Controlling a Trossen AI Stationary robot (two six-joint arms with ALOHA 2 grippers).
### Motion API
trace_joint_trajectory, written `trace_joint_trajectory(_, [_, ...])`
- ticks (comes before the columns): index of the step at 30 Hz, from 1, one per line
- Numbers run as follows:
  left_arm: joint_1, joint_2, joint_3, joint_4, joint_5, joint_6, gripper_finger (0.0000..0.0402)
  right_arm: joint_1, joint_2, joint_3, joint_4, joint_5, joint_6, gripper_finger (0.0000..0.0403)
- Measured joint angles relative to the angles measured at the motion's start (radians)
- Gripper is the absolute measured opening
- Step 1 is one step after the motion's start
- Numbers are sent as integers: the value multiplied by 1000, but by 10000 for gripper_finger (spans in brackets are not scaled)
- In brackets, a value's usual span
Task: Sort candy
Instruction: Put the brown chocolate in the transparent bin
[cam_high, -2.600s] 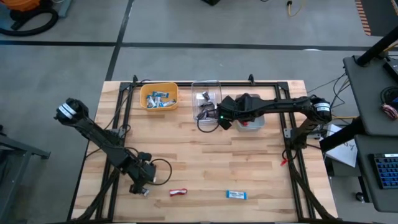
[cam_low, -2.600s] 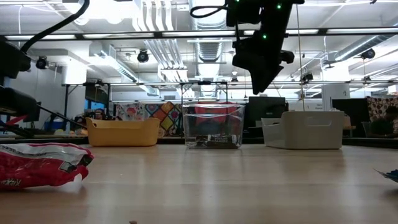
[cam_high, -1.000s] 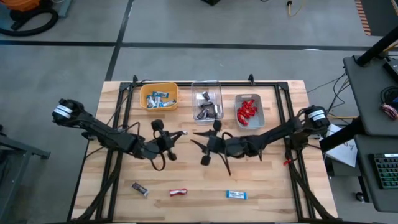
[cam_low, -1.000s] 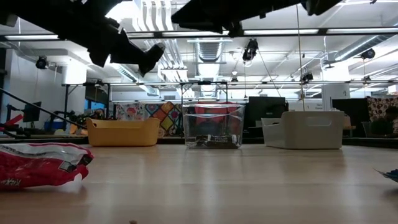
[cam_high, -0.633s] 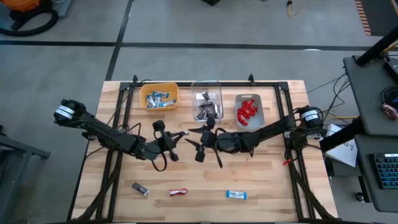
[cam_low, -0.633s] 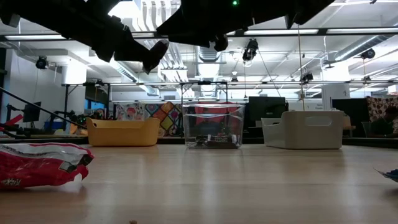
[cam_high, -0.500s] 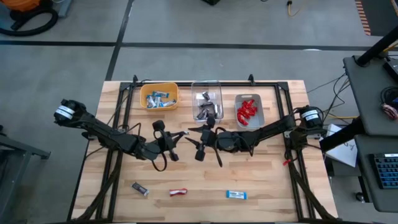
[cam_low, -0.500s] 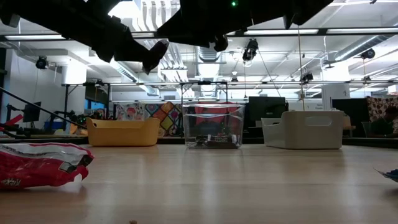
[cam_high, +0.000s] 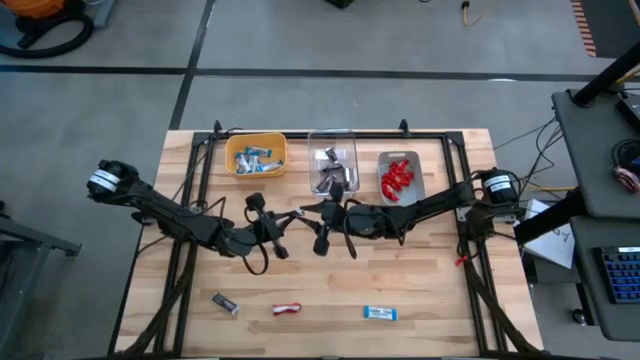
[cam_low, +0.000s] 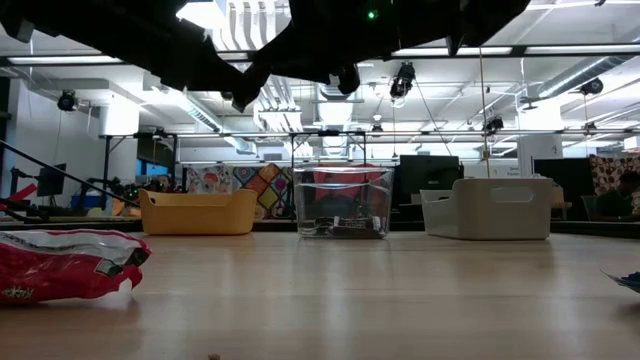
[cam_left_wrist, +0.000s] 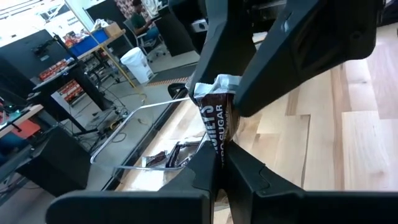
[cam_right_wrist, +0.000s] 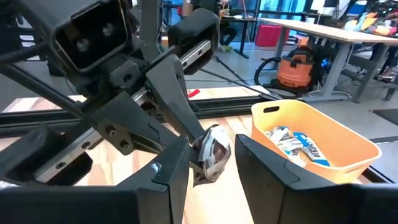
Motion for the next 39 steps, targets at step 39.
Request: trace_joint_trajectory(39, [1, 0, 0, -99, 10, -123, 112, -250, -106, -2, -506, 186, 132, 13])
